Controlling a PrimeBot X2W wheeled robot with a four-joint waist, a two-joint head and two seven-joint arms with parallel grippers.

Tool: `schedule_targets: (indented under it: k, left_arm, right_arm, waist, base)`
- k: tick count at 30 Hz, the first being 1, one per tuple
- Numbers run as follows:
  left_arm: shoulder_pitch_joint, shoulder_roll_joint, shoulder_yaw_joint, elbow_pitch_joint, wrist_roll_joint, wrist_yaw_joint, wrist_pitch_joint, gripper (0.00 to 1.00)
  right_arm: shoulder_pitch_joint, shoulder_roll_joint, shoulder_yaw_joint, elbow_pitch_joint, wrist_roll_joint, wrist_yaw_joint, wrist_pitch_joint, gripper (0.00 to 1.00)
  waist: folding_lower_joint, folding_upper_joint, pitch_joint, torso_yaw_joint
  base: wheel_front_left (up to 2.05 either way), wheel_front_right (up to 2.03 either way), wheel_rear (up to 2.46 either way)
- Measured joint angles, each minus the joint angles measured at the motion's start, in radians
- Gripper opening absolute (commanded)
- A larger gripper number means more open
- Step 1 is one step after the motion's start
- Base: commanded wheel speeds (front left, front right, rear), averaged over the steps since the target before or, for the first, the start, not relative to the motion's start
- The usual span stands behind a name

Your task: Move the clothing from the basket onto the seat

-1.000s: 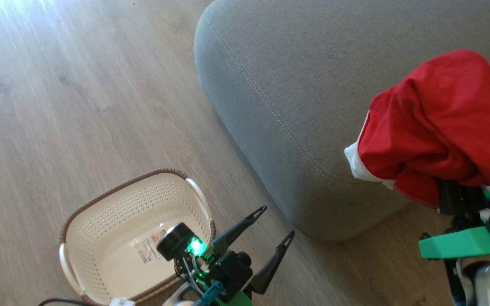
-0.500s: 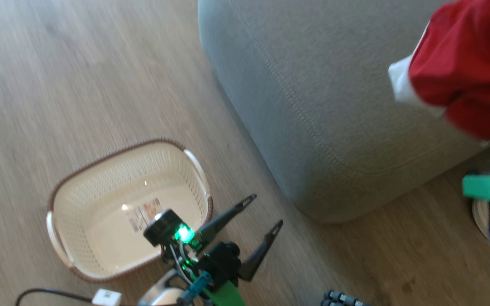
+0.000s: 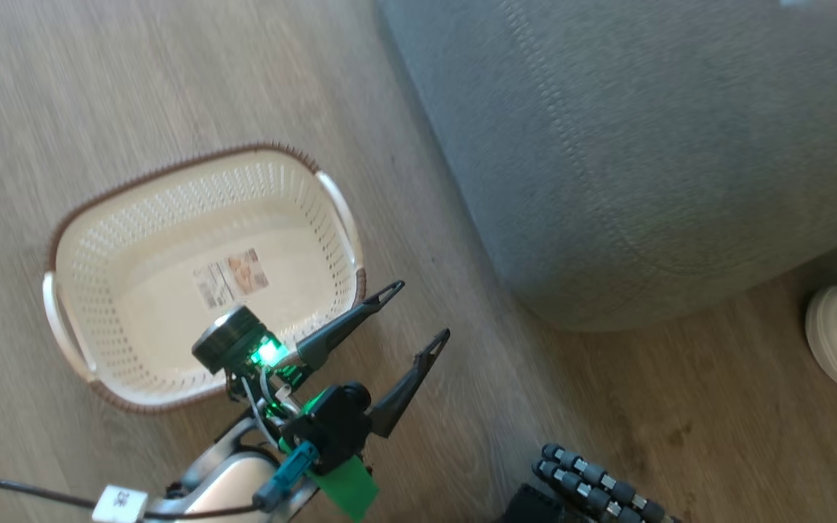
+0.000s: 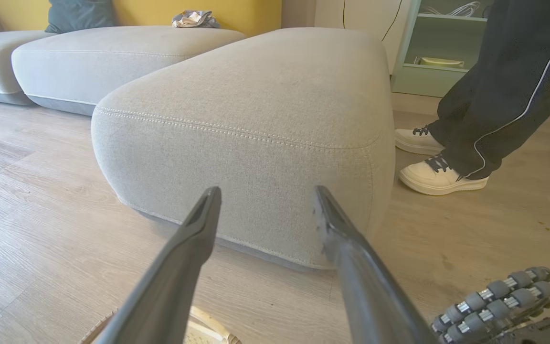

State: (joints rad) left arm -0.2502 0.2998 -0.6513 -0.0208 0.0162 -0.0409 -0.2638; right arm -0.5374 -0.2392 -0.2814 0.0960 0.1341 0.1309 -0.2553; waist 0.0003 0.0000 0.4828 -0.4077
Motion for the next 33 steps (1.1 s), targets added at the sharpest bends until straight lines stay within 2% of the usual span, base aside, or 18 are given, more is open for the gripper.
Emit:
schedule_targets:
  k: [5, 10, 16, 21, 29, 33]
  left_arm:
    - [-0.003, 0.031, -0.022, -0.027, 0.021, 0.004, 0.000, 1.00]
    - [-0.020, 0.052, -0.041, -0.035, 0.020, 0.006, 0.000, 1.00]
    - [-0.035, 0.062, -0.055, -0.039, 0.014, 0.019, 0.000, 1.00]
    - [-0.041, 0.076, -0.057, -0.037, 0.007, 0.027, 0.000, 1.00]
    - [-0.064, 0.078, -0.060, -0.038, 0.001, 0.035, 0.000, 1.00]
    - [-0.078, 0.077, -0.064, -0.038, 0.001, 0.036, 0.000, 1.00]
  right_arm:
    - [-0.121, -0.043, -0.047, 0.143, 0.044, 0.000, 0.000, 0.00]
    - [-0.240, -0.101, -0.081, 0.337, 0.084, 0.000, 0.000, 0.00]
    - [-0.381, -0.166, -0.087, 0.562, 0.115, 0.000, 0.000, 0.00]
    - [-0.498, -0.215, -0.072, 0.718, 0.092, 0.000, 0.000, 0.00]
    - [-0.629, -0.235, -0.016, 0.890, 0.045, 0.000, 0.003, 0.00]
    - [-0.649, -0.234, -0.009, 0.993, 0.040, 0.000, 0.045, 0.00]
  waist:
    - [0.0000, 0.0000, 0.051, 0.025]
    - [0.0000, 0.0000, 0.089, 0.050]
    - [-0.0002, 0.0000, 0.128, 0.080]
    - [-0.0001, 0.0000, 0.166, 0.101]
    - [-0.0002, 0.0000, 0.203, 0.146]
    - [-0.0002, 0.0000, 0.214, 0.162]
  base:
    - [0.00, 0.00, 0.00]
    - [0.00, 0.00, 0.00]
    - [0.00, 0.00, 0.00]
    - [0.00, 0.00, 0.00]
    - [0.00, 0.00, 0.00]
    - [0.00, 0.00, 0.00]
